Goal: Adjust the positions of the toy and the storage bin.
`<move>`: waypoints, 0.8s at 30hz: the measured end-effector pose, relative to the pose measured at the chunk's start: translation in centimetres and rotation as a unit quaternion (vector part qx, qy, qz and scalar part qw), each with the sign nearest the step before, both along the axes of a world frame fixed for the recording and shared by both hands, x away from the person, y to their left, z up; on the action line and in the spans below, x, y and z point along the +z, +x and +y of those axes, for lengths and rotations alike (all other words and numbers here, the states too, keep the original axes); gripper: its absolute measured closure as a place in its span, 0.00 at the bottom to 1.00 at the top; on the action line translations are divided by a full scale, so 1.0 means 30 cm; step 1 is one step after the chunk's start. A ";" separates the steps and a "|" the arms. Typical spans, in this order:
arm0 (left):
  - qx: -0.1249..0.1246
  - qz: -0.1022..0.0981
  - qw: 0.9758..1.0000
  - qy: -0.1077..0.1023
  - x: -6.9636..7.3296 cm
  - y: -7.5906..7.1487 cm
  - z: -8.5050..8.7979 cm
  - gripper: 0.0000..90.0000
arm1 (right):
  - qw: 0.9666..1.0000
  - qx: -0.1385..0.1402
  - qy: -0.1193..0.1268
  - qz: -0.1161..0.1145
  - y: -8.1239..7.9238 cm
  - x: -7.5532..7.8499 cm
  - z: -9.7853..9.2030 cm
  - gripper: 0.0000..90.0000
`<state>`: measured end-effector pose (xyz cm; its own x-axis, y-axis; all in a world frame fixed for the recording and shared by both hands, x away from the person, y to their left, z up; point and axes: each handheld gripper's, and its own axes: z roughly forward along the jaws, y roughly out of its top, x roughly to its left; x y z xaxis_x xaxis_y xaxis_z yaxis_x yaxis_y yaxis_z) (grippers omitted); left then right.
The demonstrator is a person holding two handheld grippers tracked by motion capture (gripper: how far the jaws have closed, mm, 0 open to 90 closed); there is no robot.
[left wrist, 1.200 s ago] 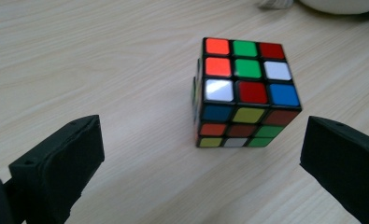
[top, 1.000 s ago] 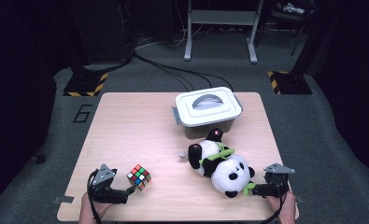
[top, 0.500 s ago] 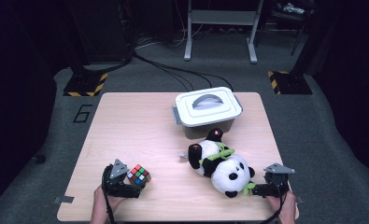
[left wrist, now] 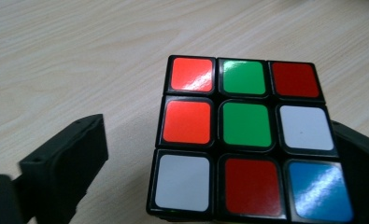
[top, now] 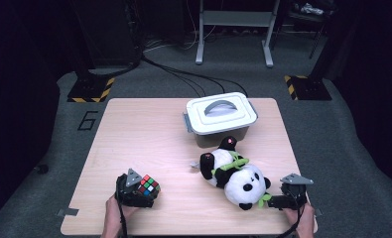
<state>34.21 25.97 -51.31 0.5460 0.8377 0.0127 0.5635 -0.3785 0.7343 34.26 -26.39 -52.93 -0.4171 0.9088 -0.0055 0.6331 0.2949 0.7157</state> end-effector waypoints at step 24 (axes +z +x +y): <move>-0.011 0.001 1.000 0.003 -0.002 -0.021 0.001 0.37 | 1.000 -0.001 0.000 0.000 0.000 0.000 0.000 0.00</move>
<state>33.59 25.99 -51.37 0.5641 0.8255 0.0169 0.5560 -0.3949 0.7314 34.25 -26.38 -52.93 -0.4160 0.9093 -0.0045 0.6337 0.2935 0.7157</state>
